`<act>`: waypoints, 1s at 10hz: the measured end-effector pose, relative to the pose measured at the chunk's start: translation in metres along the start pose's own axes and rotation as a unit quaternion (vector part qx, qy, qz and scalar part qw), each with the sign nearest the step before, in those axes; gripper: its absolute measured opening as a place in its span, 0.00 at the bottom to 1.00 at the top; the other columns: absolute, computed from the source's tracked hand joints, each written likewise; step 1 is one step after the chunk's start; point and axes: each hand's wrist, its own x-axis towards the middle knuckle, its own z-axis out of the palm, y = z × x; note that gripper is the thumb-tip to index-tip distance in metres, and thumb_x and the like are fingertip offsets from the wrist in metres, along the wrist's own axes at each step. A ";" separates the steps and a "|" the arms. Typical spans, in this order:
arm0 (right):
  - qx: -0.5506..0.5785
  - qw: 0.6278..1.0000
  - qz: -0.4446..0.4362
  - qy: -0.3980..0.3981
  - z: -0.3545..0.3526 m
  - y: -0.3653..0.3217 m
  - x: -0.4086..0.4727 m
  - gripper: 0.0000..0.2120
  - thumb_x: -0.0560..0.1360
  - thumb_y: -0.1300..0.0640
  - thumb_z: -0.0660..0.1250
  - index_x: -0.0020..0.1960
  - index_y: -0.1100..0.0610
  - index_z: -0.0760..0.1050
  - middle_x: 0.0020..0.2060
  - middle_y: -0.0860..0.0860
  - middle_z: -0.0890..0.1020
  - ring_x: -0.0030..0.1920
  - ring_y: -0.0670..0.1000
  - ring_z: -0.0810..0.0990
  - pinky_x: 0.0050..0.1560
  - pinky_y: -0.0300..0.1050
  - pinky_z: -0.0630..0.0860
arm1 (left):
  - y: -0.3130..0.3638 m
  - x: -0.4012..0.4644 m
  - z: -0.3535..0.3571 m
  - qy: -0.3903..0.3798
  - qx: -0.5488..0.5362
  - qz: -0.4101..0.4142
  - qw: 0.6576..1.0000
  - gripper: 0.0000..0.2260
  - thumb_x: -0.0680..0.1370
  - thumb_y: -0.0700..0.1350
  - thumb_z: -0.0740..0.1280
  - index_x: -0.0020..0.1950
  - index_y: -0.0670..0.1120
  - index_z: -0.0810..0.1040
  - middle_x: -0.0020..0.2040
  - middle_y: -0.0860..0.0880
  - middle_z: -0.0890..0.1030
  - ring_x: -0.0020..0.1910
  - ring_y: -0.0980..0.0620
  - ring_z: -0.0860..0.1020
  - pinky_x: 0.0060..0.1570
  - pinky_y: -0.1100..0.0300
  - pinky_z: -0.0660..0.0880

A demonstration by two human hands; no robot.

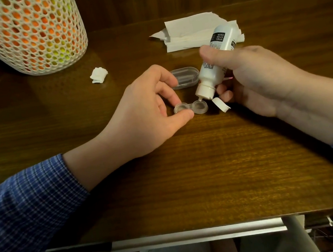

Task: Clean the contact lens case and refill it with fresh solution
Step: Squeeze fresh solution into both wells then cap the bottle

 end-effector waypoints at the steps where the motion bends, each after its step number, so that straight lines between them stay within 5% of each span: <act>1: 0.039 0.999 0.009 0.007 -0.002 0.000 0.002 0.13 0.77 0.46 0.73 0.52 0.55 0.78 0.35 0.50 0.82 0.26 0.45 0.74 0.23 0.37 0.70 | 0.000 0.000 0.000 0.000 0.007 0.002 1.000 0.23 0.71 0.47 0.80 0.61 0.48 0.74 0.44 0.54 0.83 0.28 0.56 0.78 0.29 0.65 0.76; 3: 0.032 0.999 0.016 0.009 -0.002 0.000 0.004 0.14 0.76 0.47 0.74 0.54 0.56 0.77 0.39 0.53 0.80 0.26 0.46 0.73 0.22 0.37 0.69 | 0.002 0.000 -0.001 -0.001 0.017 0.006 1.000 0.23 0.72 0.48 0.80 0.62 0.48 0.74 0.45 0.54 0.83 0.29 0.56 0.78 0.30 0.64 0.78; 8: -0.008 1.000 -0.005 -0.014 -0.001 0.001 0.000 0.13 0.75 0.46 0.75 0.54 0.53 0.79 0.32 0.46 0.83 0.27 0.44 0.75 0.24 0.37 0.70 | 0.001 0.000 0.000 0.002 0.011 0.003 1.000 0.23 0.71 0.48 0.80 0.61 0.49 0.74 0.44 0.55 0.83 0.28 0.56 0.77 0.29 0.65 0.76; 10: 0.075 0.997 0.025 -0.025 -0.003 -0.002 0.002 0.14 0.77 0.47 0.73 0.54 0.56 0.77 0.32 0.50 0.81 0.27 0.46 0.74 0.24 0.37 0.70 | 0.000 0.001 -0.001 0.000 0.018 0.000 1.000 0.23 0.71 0.48 0.80 0.61 0.50 0.74 0.44 0.55 0.82 0.29 0.56 0.79 0.30 0.65 0.77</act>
